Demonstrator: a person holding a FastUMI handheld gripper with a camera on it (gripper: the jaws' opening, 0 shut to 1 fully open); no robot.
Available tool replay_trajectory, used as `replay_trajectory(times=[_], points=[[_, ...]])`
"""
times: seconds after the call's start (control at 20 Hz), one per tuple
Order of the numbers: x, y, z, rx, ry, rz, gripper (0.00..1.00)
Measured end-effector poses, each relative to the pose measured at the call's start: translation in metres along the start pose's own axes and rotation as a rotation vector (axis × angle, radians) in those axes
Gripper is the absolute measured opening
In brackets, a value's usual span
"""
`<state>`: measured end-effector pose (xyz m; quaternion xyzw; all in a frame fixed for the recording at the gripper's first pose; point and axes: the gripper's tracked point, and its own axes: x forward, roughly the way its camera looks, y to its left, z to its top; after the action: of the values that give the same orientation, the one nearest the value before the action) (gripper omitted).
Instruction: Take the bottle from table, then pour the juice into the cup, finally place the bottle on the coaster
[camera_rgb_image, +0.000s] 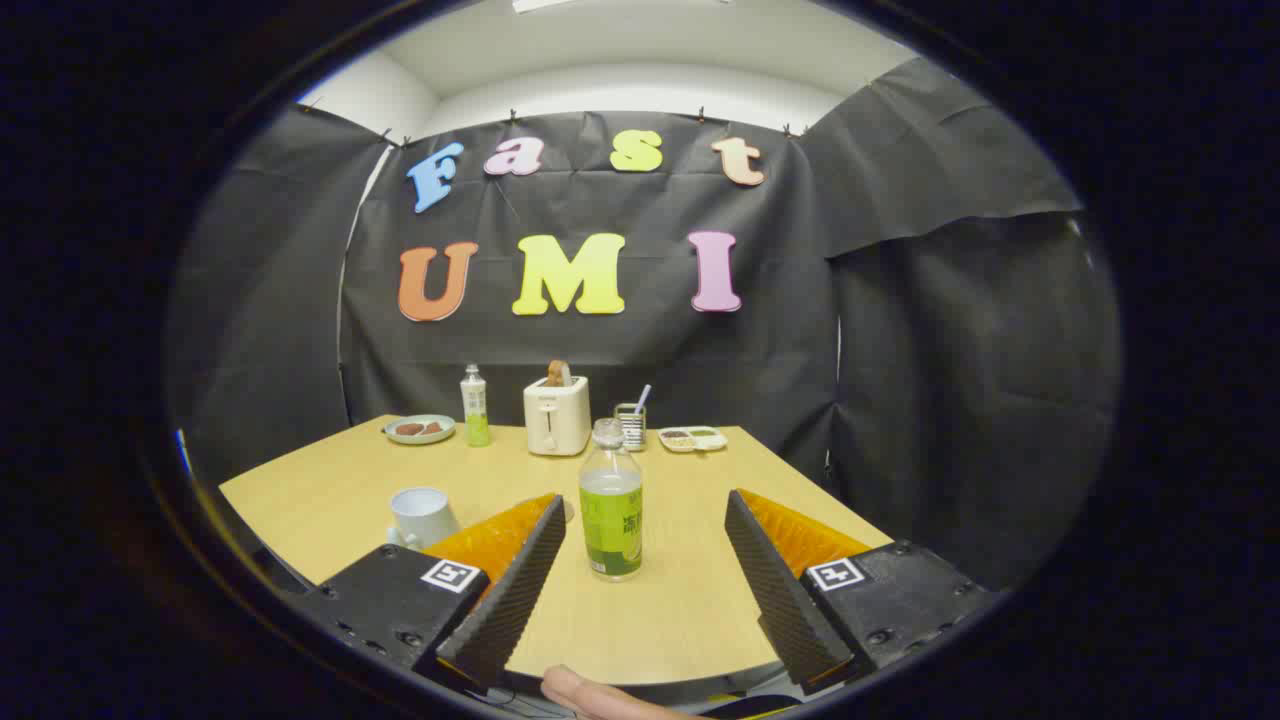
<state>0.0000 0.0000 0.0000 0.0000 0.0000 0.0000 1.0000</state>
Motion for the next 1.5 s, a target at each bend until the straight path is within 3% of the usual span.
replay_trajectory(times=[1.0, 1.5], points=[[0.015, 0.017, -0.012, -0.004, -0.003, 0.051, 1.00], [0.056, 0.030, -0.040, 0.002, -0.028, 0.111, 1.00]])
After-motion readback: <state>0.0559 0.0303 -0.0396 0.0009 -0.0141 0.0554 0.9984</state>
